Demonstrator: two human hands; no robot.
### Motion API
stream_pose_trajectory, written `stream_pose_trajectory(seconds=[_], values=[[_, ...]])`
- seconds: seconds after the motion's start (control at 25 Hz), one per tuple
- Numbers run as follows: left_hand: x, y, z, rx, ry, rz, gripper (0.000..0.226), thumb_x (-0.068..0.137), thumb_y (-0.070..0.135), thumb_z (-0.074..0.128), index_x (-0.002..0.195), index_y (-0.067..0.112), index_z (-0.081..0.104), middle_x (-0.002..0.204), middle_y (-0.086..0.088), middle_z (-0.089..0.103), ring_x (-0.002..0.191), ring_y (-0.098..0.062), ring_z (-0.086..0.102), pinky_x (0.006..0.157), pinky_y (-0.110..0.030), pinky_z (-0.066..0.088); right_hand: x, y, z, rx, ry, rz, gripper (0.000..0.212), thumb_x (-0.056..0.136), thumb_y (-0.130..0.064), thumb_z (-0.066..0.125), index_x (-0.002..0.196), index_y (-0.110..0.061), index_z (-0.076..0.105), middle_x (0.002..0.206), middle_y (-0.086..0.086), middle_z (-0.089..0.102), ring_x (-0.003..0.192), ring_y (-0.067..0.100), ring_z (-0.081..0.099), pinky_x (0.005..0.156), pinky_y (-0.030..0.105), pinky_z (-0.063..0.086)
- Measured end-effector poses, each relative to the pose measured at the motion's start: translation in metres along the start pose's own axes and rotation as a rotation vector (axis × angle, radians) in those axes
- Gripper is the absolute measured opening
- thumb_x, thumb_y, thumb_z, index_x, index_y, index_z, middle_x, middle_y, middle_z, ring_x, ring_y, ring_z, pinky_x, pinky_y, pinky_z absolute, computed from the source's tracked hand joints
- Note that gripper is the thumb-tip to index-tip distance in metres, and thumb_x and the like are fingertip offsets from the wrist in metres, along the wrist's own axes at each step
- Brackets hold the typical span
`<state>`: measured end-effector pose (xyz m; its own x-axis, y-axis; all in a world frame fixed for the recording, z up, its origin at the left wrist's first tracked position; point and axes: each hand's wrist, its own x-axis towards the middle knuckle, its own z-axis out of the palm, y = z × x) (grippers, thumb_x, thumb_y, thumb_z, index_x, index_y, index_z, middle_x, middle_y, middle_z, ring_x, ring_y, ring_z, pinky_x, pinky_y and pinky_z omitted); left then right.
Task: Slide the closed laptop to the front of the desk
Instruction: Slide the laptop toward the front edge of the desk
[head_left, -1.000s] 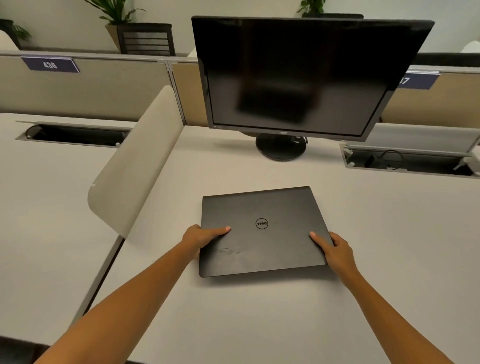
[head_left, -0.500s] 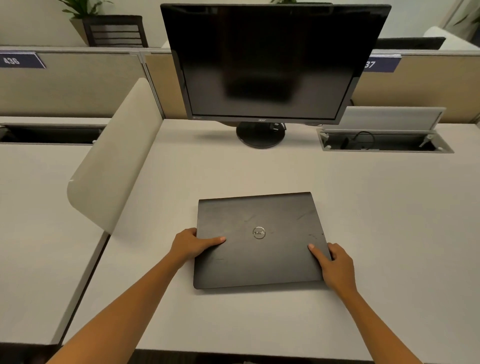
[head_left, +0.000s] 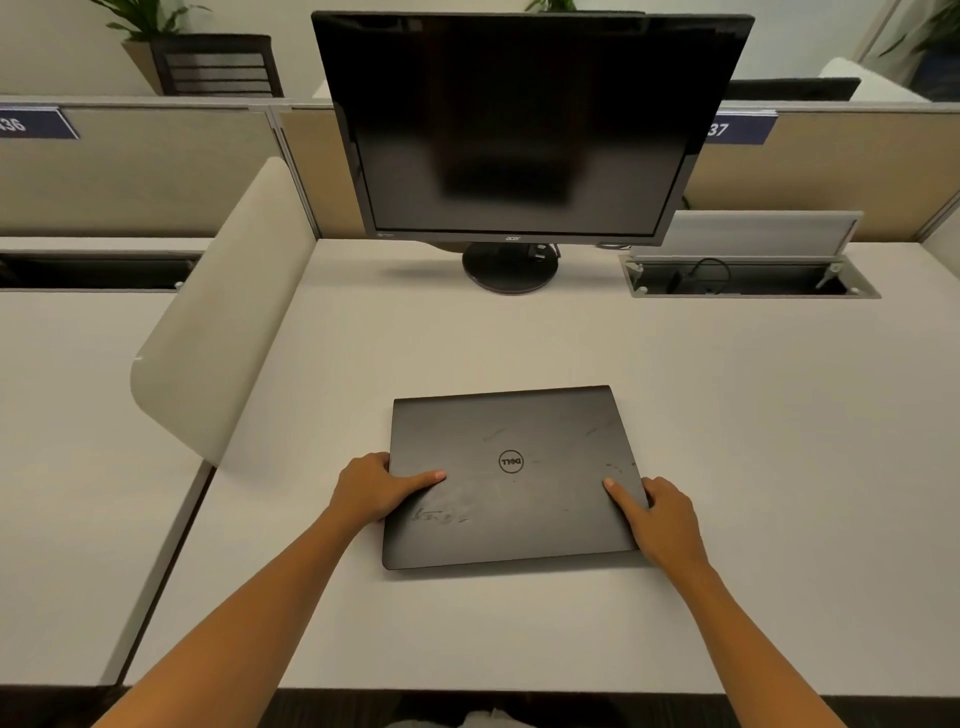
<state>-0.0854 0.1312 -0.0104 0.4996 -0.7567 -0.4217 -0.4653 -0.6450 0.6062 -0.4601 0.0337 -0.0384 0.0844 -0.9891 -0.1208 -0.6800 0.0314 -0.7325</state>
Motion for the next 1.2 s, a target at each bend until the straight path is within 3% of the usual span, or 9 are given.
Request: stream_pose_trajectory(seconds=[0.08,0.24,0.44,0.52,0.6,0.72,0.8,1.04,1.2], values=[[0.000,-0.003,0.002,0.023,0.014,0.023,0.082,0.035,0.100,0.063,0.077,0.029,0.069,0.075,0.014,0.070,0.069,-0.007,0.066,0.050,-0.022,0.047,0.001,-0.005,-0.005,-0.190,-0.002,-0.041,0.066,0.084,-0.071,0.056,0.055,-0.015,0.037,0.054,-0.003,0.044,0.048,0.014,0.043,0.048,0.023,0.032],[0.000,-0.003,0.001,0.050,0.025,0.011,0.080,0.039,0.099,0.064,0.076,0.028,0.067,0.074,0.013,0.070,0.069,-0.009,0.066,0.052,-0.023,0.044,0.007,-0.007,-0.008,-0.391,-0.038,-0.073,0.072,0.079,-0.080,0.048,0.054,-0.016,0.026,0.048,-0.003,0.029,0.043,0.013,0.030,0.045,0.025,0.028],[-0.023,-0.022,0.029,-0.016,0.309,0.065,0.075,0.054,0.097,0.061,0.077,0.027,0.046,0.067,0.008,0.059,0.060,-0.012,0.058,0.052,-0.027,0.042,0.011,0.008,-0.005,-0.111,-0.007,-0.078,0.068,0.076,-0.072,0.065,0.060,-0.016,0.031,0.057,-0.003,0.034,0.052,0.012,0.032,0.052,0.023,0.030],[-0.030,-0.031,0.041,-0.219,0.384,0.133,0.063,0.061,0.080,0.077,0.086,0.034,0.042,0.081,0.009,0.057,0.071,-0.011,0.057,0.059,-0.024,0.045,0.014,0.010,-0.002,-0.031,-0.006,-0.091,0.049,0.078,-0.059,0.073,0.074,-0.017,0.049,0.072,-0.002,0.049,0.063,0.013,0.045,0.059,0.021,0.036],[-0.027,-0.033,0.043,-0.330,0.380,0.222,0.062,0.066,0.058,0.088,0.103,0.039,0.042,0.101,0.009,0.052,0.088,-0.008,0.056,0.073,-0.022,0.048,0.018,0.007,0.000,0.056,-0.053,-0.078,0.041,0.081,-0.046,0.077,0.102,-0.016,0.058,0.094,0.000,0.056,0.082,0.016,0.055,0.068,0.018,0.041],[-0.024,-0.029,0.044,-0.377,0.288,0.280,0.075,0.076,0.038,0.087,0.134,0.031,0.040,0.129,0.007,0.045,0.110,0.000,0.053,0.094,-0.018,0.046,0.024,0.000,0.004,0.164,-0.134,-0.069,0.058,0.088,-0.034,0.074,0.136,-0.015,0.049,0.127,0.002,0.053,0.109,0.017,0.056,0.087,0.017,0.043],[-0.024,-0.028,0.048,-0.351,0.253,0.286,0.083,0.081,0.034,0.084,0.148,0.023,0.037,0.142,0.006,0.042,0.123,-0.004,0.047,0.107,-0.024,0.041,0.027,-0.003,0.006,0.209,-0.164,-0.074,0.067,0.091,-0.029,0.071,0.148,-0.015,0.039,0.143,0.002,0.046,0.123,0.013,0.049,0.100,0.023,0.040],[-0.026,-0.026,0.047,-0.296,0.181,0.222,0.117,0.068,0.042,0.093,0.160,0.018,0.025,0.162,0.003,0.033,0.146,-0.014,0.034,0.119,-0.031,0.028,0.022,0.000,0.012,0.158,-0.178,-0.094,0.102,0.076,-0.050,0.081,0.157,-0.025,0.024,0.150,-0.015,0.036,0.131,0.002,0.037,0.107,0.025,0.031],[-0.030,-0.023,0.050,-0.306,0.187,0.228,0.118,0.067,0.042,0.093,0.160,0.018,0.023,0.163,0.004,0.032,0.147,-0.014,0.033,0.116,-0.025,0.026,0.022,0.001,0.012,0.162,-0.174,-0.102,0.109,0.071,-0.054,0.082,0.158,-0.026,0.022,0.159,-0.010,0.033,0.138,0.006,0.035,0.108,0.024,0.030]])
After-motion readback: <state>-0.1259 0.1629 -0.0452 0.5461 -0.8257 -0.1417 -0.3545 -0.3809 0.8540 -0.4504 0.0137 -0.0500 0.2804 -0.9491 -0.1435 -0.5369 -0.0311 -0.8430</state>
